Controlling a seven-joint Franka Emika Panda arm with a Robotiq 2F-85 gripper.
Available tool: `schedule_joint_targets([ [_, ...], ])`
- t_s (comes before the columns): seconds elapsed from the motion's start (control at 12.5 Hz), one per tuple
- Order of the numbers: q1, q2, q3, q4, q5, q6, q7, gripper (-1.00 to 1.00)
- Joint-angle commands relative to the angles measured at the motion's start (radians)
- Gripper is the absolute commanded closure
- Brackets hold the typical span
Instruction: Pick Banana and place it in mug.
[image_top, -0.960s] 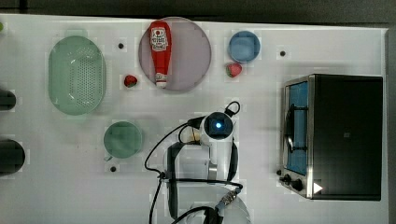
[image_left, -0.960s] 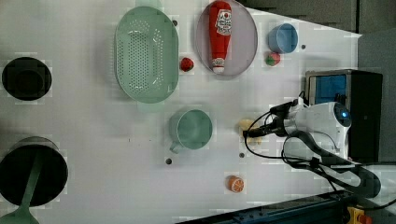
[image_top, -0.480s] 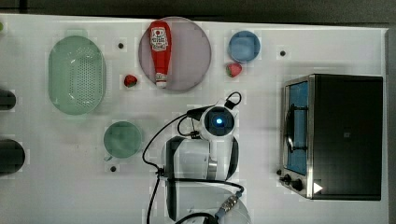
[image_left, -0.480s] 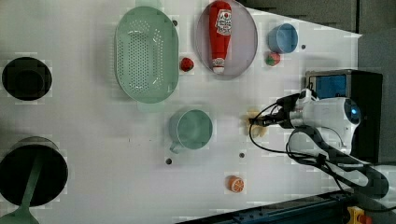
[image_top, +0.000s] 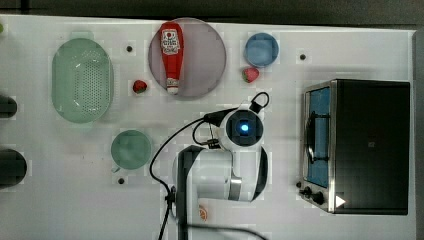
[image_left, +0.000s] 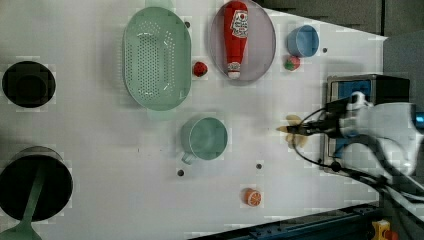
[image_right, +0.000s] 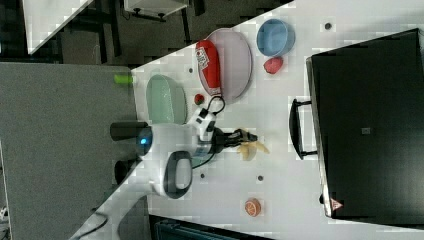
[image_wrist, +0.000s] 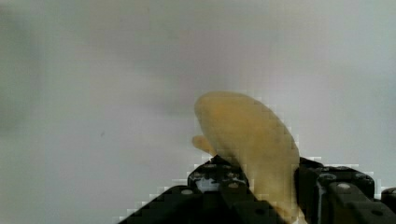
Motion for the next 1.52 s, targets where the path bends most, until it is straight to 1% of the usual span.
schedule_joint_targets([
  [0.08, 0.011, -0.187, -0.007, 0.055, 0.001, -0.172, -0.023, 0.37],
  [0.24, 0.016, -0.284, 0.006, 0.104, 0.001, -0.327, 0.017, 0.37],
  [0.4, 0.023, -0.348, 0.034, 0.154, 0.001, -0.472, 0.108, 0.37],
  [0.56, 0.035, -0.382, 0.078, 0.192, 0.001, -0.543, 0.182, 0.37],
  [0.8, 0.054, -0.405, 0.161, 0.203, 0.010, -0.547, 0.282, 0.37],
  [1.04, 0.069, -0.392, 0.249, 0.192, 0.045, -0.547, 0.457, 0.37],
  [1.28, 0.080, -0.345, 0.342, 0.184, 0.058, -0.530, 0.629, 0.37],
  [1.52, 0.081, -0.276, 0.407, 0.174, 0.058, -0.452, 0.706, 0.37],
])
